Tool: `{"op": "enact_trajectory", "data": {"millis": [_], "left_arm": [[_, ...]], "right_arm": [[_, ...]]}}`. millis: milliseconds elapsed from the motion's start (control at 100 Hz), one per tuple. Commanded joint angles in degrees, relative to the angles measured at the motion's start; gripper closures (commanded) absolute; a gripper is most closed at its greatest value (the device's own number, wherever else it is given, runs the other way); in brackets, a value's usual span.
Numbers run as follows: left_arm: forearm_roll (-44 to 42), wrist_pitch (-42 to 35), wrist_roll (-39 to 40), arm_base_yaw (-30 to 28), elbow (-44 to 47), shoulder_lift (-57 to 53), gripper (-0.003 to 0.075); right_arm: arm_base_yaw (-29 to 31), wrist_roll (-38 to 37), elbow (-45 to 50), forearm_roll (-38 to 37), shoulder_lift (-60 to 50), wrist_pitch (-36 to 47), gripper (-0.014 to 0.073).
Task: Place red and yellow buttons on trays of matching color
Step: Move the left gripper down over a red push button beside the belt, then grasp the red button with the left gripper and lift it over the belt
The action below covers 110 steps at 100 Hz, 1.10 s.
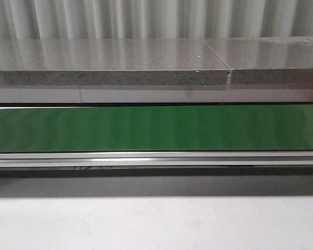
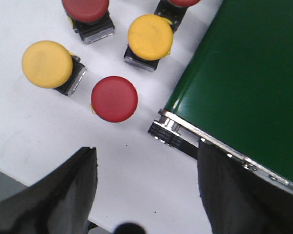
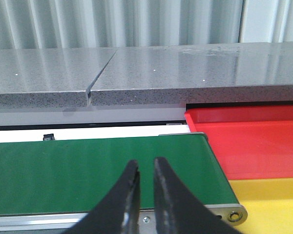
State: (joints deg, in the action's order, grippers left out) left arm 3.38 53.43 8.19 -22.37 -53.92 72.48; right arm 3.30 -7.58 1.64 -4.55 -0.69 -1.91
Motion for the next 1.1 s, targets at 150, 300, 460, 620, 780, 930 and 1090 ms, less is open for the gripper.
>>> {"op": "enact_trajectory", "data": {"millis": [150,300,460,620,780,930,1090], "left_arm": [[1.1,-0.5,2.3,-2.3,-1.8,4.4,0.0281],[1.1,-0.9,2.9,-2.6,-1.8,7.5,0.0293],[2.2,-2.4,2.9,-2.6,-2.0,10.2,0.0304],[2.3,-3.9,2.9,-2.8,-2.4,11.7,0.0304],[2.3,-4.6,3.0,-3.1,-2.6,12.8,0.0304],[2.3,-5.9,3.0,-3.1,-2.6,14.6,0.0304],[2.2,-7.5,3.0,-3.1,-2.6,16.8,0.0304]], "right_arm": [[0.2,0.4,-1.1,-0.1,-1.1,4.2,0.0494],[0.2,0.4,-1.1,-0.1,-1.1,4.2,0.0494],[0.2,0.4,-1.1,-0.1,-1.1,4.2,0.0494],[0.2,0.4,-1.1,-0.1,-1.1,4.2,0.0494],[0.2,0.4,-1.1,-0.1,-1.1,4.2,0.0494],[0.2,0.4,-1.1,-0.1,-1.1,4.2,0.0494],[0.2,0.4,-1.1,-0.1,-1.1,4.2,0.0494]]}}
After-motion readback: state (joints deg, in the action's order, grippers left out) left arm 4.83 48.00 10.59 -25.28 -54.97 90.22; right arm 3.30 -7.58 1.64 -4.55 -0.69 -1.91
